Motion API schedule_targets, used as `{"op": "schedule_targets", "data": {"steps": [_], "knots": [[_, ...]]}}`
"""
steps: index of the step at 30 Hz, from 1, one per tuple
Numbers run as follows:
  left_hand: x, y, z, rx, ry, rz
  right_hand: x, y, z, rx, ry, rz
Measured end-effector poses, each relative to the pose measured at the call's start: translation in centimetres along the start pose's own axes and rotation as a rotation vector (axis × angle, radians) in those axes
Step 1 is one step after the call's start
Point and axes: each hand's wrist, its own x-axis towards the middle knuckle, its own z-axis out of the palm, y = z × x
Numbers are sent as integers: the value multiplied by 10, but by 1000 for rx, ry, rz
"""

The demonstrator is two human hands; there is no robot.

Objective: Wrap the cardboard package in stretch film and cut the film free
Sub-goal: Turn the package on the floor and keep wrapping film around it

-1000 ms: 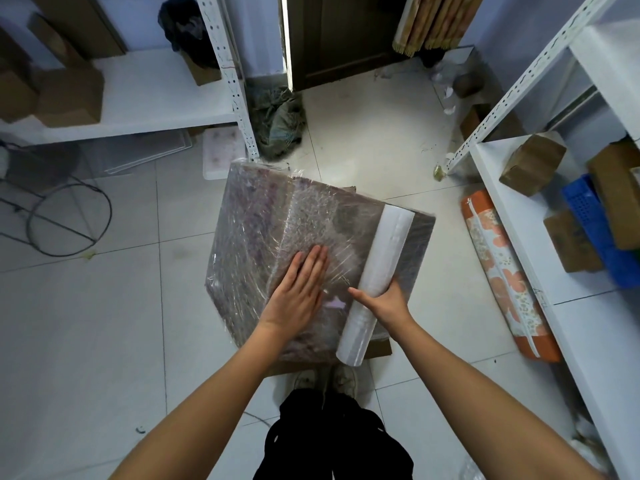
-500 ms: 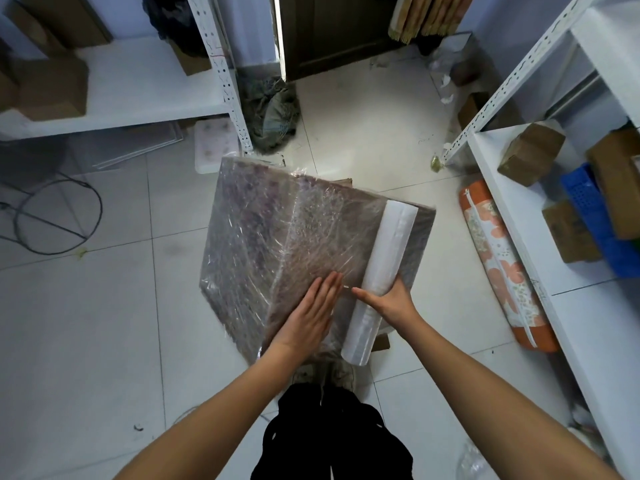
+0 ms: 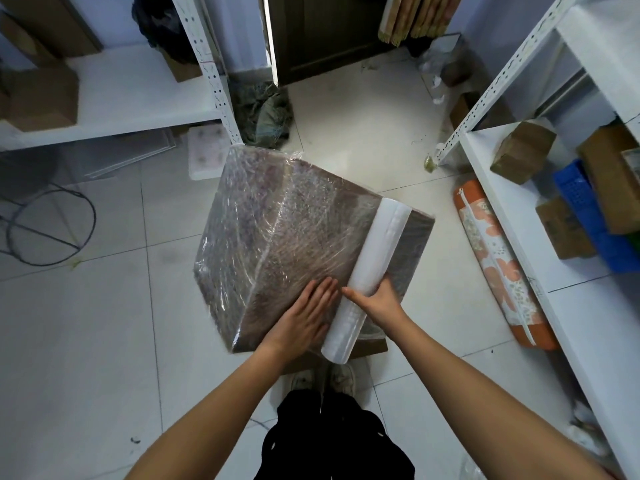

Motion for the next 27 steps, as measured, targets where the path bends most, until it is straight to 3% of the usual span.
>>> {"op": "schedule_targets", "data": {"steps": [6,9,12,14,18,27], "knots": [[-10,0,2,-87,5,-30,-3,1,5,-82,-60,-27],[0,-5,-19,-248,101,-153,-6,-3,10,-91,-40,-36],[29,-38,-31,-227,205,-334,-4,-5,10,-81,-67,-9],[48,-61,-27,-174,171,-408,-4,-6,9,-81,-85,2],[57,-69,-9,-63,70,-352,-5,-9,11,-37,-78,0],[50,-74,-3,-140,44,-445,-7,-16,18,-9,7,-13]]}}
